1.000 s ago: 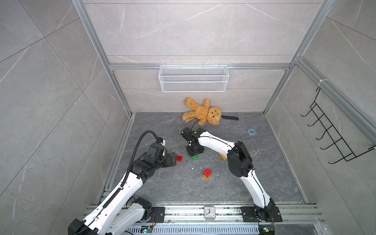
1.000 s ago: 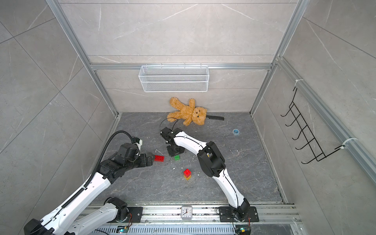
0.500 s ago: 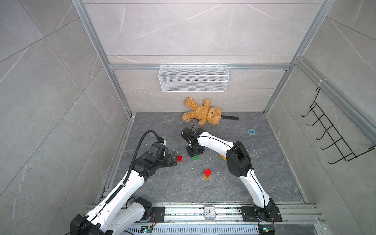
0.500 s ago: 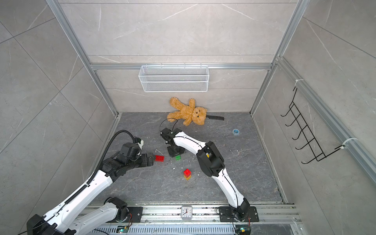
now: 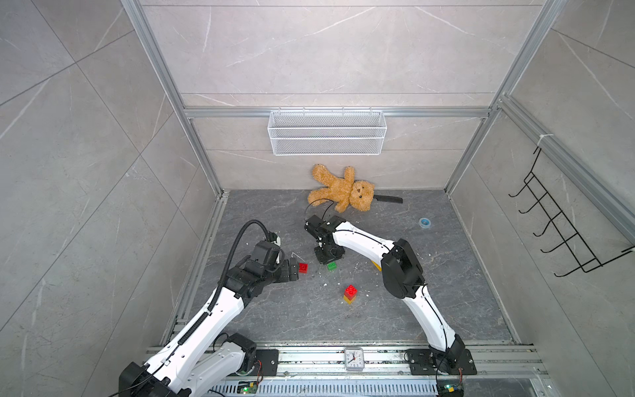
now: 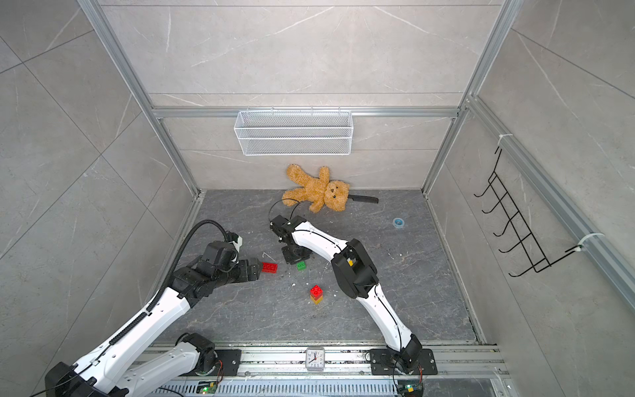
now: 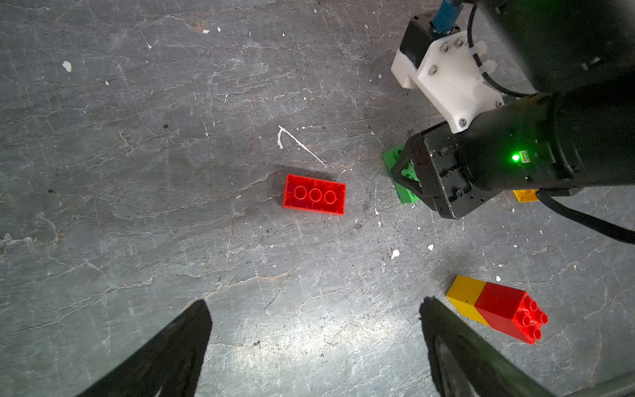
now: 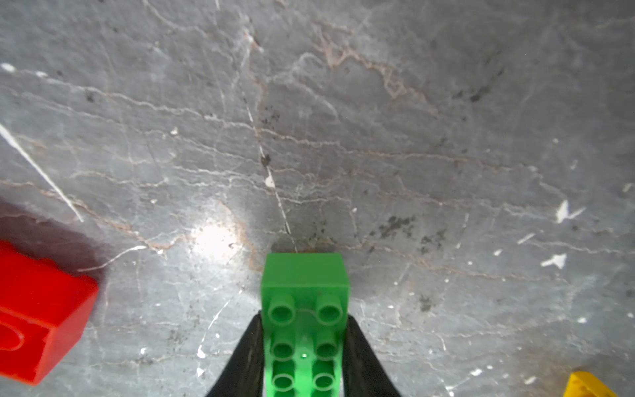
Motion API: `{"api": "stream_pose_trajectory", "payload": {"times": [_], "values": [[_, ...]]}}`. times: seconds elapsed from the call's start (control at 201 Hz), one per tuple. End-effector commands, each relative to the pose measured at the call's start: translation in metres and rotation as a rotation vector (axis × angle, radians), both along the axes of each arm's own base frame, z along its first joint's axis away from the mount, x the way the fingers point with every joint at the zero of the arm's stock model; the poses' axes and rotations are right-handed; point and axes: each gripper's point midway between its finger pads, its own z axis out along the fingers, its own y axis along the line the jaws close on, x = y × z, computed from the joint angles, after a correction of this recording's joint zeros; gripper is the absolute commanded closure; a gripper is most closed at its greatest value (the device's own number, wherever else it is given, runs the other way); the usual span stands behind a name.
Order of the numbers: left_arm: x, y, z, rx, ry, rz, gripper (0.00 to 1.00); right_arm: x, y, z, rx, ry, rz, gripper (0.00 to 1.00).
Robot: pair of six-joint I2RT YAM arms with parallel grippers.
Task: Assemble an ice cream with lego
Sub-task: Pick up the lego brick from the center of the board.
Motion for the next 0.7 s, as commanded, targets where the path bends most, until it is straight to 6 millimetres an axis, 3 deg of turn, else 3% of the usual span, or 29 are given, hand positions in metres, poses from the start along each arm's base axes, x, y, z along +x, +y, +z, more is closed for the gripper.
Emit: {"api": "stream_pose_trajectory", "payload": {"times": [0.0, 0.045, 0.259, 0.692], "values": [[0.0, 0.002, 0.005, 0.0, -0.014, 0.004, 0.03, -0.004, -0.002, 0.005, -0.028, 0.004, 0.028, 0.62], [0.0, 0.002, 0.005, 0.0, -0.013, 0.004, 0.03, -0.005, -0.002, 0.003, -0.03, 0.008, 0.03, 0.58], [-0.001, 0.004, 0.005, 0.005, -0.011, 0.007, 0.03, -0.004, 0.0, -0.002, -0.025, 0.01, 0.029, 0.62], [-0.002, 0.004, 0.004, 0.003, -0.01, 0.01, 0.03, -0.014, -0.008, -0.003, -0.044, 0.041, 0.035, 0.6]]}}
